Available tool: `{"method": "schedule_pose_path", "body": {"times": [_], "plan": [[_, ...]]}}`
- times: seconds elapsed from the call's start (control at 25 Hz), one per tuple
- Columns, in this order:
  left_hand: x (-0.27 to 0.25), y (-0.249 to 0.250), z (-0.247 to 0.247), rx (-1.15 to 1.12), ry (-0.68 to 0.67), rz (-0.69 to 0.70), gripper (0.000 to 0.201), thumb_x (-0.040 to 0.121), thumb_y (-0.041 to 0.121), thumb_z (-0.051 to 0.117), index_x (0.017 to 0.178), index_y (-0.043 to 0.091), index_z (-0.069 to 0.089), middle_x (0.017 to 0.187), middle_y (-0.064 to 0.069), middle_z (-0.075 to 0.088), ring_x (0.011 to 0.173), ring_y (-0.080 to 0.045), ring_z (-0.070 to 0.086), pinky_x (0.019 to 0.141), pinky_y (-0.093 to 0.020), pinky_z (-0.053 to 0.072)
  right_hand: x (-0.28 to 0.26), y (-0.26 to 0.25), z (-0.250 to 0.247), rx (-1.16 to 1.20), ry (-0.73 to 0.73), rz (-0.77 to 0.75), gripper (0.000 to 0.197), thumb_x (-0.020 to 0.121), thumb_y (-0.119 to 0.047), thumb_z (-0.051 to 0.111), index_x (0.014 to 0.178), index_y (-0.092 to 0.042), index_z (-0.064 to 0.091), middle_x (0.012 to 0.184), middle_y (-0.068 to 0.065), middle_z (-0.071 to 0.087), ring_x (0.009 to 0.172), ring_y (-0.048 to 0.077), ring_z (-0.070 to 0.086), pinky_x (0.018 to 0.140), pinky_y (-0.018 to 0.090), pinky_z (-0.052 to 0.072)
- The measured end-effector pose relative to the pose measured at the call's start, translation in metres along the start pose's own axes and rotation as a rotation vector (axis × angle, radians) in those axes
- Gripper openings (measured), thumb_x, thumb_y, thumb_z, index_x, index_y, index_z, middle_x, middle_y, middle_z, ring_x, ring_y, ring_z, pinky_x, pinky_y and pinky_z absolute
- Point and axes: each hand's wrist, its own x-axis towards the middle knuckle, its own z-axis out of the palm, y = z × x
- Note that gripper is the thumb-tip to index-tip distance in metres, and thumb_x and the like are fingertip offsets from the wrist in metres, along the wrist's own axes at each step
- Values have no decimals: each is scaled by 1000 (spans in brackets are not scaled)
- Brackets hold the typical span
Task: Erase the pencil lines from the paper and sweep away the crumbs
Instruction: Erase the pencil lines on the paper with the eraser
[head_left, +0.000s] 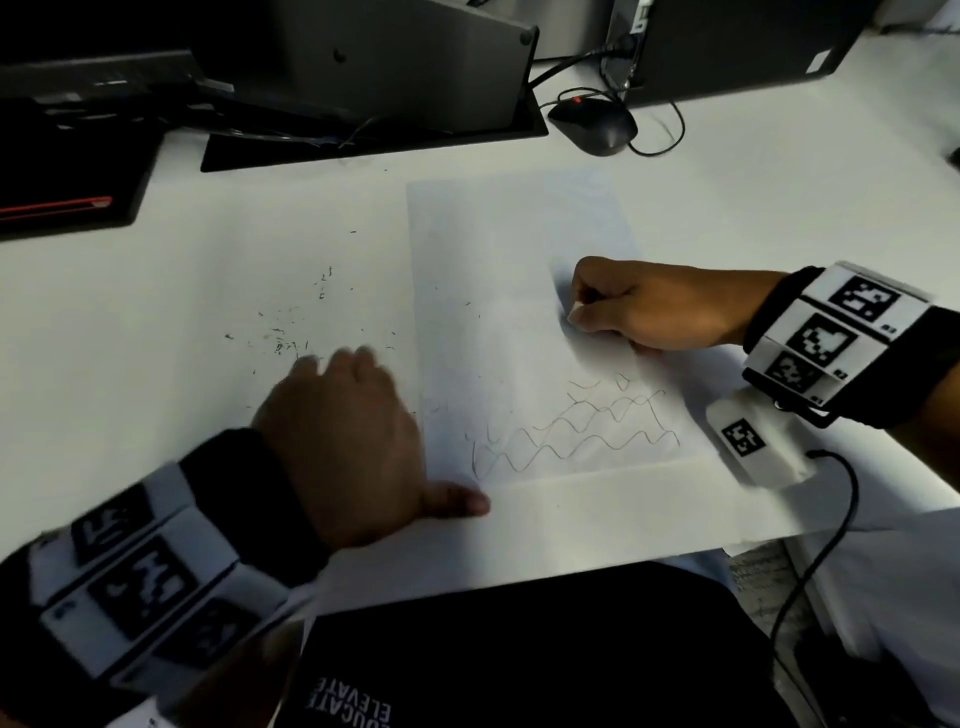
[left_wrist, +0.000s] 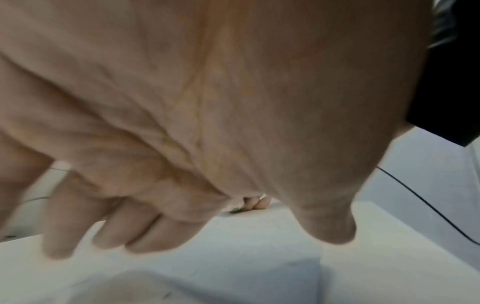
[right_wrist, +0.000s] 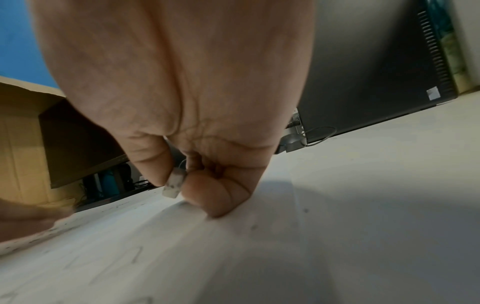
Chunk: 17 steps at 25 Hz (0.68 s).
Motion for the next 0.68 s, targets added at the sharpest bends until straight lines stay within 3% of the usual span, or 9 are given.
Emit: {"method": "schedule_pose_path", "body": {"times": [0.08,0.16,0.2,0.28,0.36,0.4,0.48,0.56,0.68], "plan": [[8,12,-7,-77,121,166,132,61,98,-3,156,7,3,166,-13,-3,152,-24,6,120,-46,15,1,-1,0,16,-10,12,14,97,-23,49,88,-14,45,73,3,47,61,19,44,55,34,42],[9,31,-9,-87,63,362,122,73,94,19,157,12,-11,164,-7,-20,152,-18,-12,122,-47,8,1,-1,-1,34,-10,22,13,97,-24,49,89,-14,46,73,3,46,62,19,44,55,33,42],[6,34,-5,-46,-2,346,125,72,93,25,156,9,-11,164,-10,-20,152,-19,-12,122,-47,9,1,-1,0,38,-15,24,13,97,-24,49,89,-14,46,74,3,46,63,20,44,56,33,43],[-5,24,-4,20,-74,157,125,68,96,23,150,2,25,160,-22,15,148,-28,20,116,-44,26,1,0,0,41,-15,25,13,97,-24,49,89,-14,46,74,2,46,64,20,45,57,34,43],[-9,12,-15,106,-6,30,107,66,96,13,117,11,56,136,-15,51,123,-27,50,101,-39,40,0,1,-1,47,-8,34,14,97,-23,49,86,-16,45,73,2,45,62,20,46,58,35,43],[-4,9,-16,100,81,42,108,67,95,12,123,12,53,140,-14,47,128,-27,47,104,-39,38,1,1,-1,47,-10,36,15,97,-23,50,85,-16,45,72,2,45,61,21,46,58,36,43],[8,15,-16,-14,146,223,116,71,93,17,155,12,15,164,-13,7,151,-24,12,119,-44,21,2,-1,-1,53,-13,39,15,96,-21,50,84,-16,44,71,2,44,61,22,47,59,37,43],[12,25,-9,-47,63,337,120,74,92,23,156,14,-16,163,-7,-23,151,-19,-17,122,-48,7,2,-1,-1,58,-10,41,17,96,-22,50,82,-16,43,70,2,44,60,22,47,60,37,44],[-5,5,10,80,-185,87,137,64,99,22,154,3,-15,160,-19,-24,152,-29,-9,122,-48,11,2,0,-1,59,-1,38,18,96,-21,50,81,-17,42,70,1,44,59,20,47,59,37,43]]}}
